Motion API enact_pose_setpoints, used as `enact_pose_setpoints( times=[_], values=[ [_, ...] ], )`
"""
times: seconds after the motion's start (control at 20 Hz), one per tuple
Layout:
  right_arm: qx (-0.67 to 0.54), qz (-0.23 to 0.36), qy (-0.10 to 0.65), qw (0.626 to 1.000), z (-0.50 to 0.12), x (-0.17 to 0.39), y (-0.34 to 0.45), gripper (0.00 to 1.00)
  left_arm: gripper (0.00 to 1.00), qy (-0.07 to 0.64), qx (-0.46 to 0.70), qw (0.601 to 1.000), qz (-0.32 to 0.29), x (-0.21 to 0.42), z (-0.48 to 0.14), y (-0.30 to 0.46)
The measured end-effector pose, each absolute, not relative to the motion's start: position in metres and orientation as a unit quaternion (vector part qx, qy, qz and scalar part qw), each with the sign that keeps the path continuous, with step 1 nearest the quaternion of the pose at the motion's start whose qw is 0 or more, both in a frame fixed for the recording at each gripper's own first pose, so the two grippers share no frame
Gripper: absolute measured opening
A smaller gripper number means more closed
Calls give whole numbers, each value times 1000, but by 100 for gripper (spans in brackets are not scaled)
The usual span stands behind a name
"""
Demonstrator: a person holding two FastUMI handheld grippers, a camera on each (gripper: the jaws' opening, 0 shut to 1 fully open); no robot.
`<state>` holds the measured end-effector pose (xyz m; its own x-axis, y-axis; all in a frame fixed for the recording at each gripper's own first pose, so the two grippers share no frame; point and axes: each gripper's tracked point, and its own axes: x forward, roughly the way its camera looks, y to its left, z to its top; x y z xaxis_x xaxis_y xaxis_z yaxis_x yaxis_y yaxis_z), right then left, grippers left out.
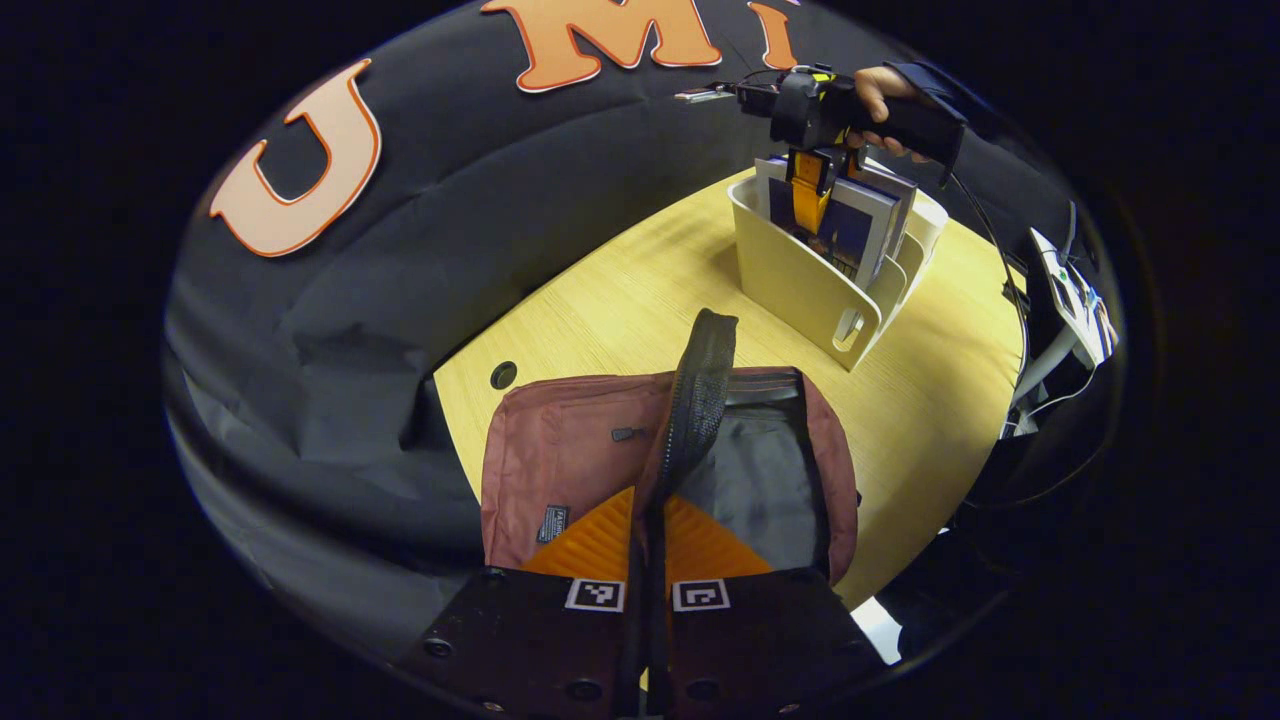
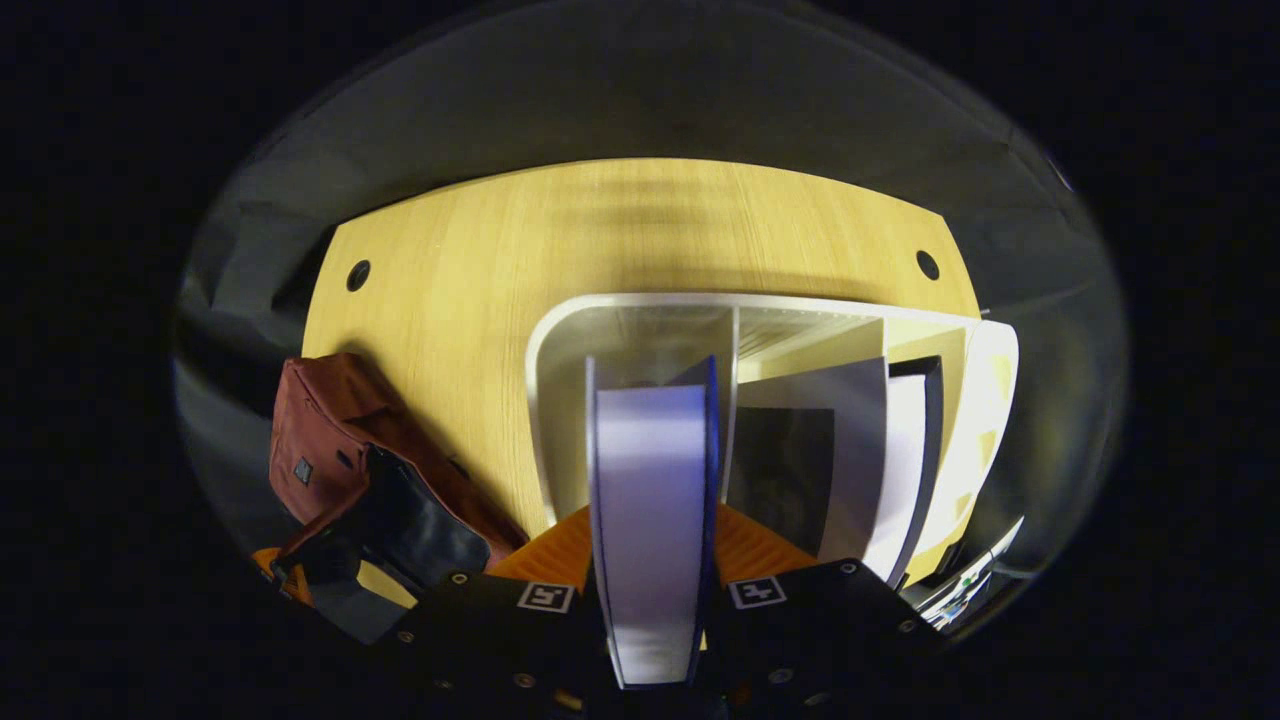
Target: Open the schoolbag, grab two books from the bookshelf and put them into the schoolbag.
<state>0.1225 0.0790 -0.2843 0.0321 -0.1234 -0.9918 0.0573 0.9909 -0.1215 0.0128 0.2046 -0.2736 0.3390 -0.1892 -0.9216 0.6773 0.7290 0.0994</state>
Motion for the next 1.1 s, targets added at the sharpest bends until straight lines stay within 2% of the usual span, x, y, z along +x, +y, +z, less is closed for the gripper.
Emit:
enact_pose_setpoints(
  times=[0.05,0.1,0.15,0.2,0.25,0.3,0.8,1.1],
  values=[
    [-23,-63,697,714,-279,122,79,49,4,505,241,782,-276,13,-275,206],
    [-23,-68,696,715,-277,124,78,48,4,505,240,782,-276,14,-276,207],
    [-24,-71,693,717,-272,126,77,39,4,507,239,781,-276,13,-277,208],
    [-25,-69,690,720,-265,129,76,39,4,507,239,781,-277,14,-278,207],
    [-20,-70,685,725,-256,129,73,30,4,508,238,781,-275,14,-277,208],
    [-13,-68,683,728,-247,129,73,39,4,508,238,780,-276,14,-277,208],
    [29,-33,618,785,-132,122,69,39,4,517,228,778,-275,15,-285,206],
    [67,-14,595,801,-107,88,76,39,3,519,222,780,-271,16,-286,208]
  ],
)
